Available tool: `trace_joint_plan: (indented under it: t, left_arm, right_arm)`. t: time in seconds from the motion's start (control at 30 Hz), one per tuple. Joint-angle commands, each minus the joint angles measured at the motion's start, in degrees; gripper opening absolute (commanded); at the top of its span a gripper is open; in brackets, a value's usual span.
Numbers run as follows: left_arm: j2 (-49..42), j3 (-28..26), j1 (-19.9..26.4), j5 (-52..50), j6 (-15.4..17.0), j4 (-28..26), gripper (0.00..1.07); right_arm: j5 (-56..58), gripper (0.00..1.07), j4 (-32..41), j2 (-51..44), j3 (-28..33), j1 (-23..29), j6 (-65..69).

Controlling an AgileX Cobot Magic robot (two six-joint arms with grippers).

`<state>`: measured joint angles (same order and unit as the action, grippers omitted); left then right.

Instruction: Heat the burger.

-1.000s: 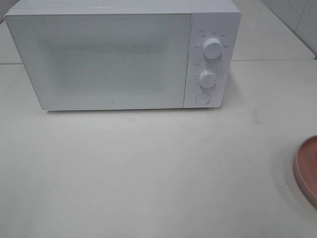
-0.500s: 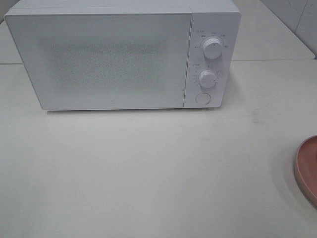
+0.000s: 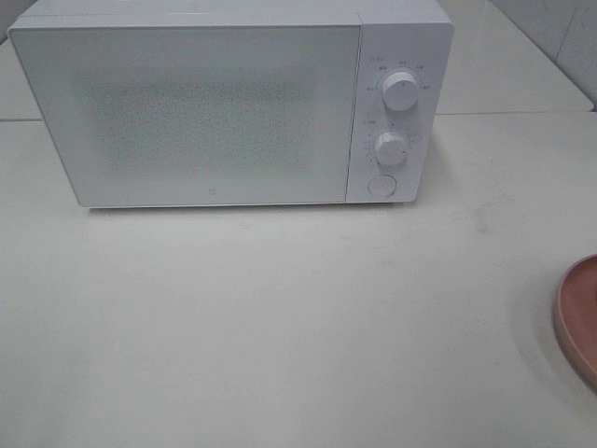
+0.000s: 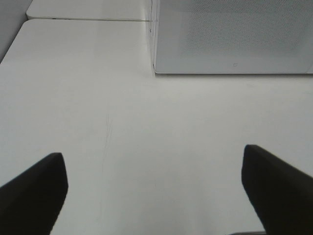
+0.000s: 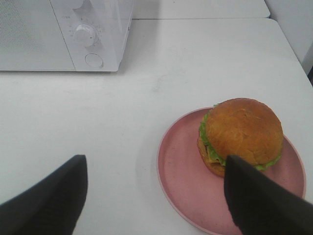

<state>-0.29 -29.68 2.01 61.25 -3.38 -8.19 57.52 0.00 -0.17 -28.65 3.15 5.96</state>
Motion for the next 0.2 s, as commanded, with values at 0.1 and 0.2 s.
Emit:
trace_joint_plan:
  t: [0.1, 0.2]
  left_arm:
    - [-1.0, 0.0, 0.2, 0.1, 0.1, -0.2, 0.88]
    - [-1.0, 0.0, 0.2, 0.1, 0.1, -0.2, 0.88]
  right_arm:
    - [-0.4, 0.75, 0.0, -1.5, 0.1, -0.3, -0.5]
    - [-0.4, 0.75, 0.0, -1.5, 0.1, -0.3, -0.5]
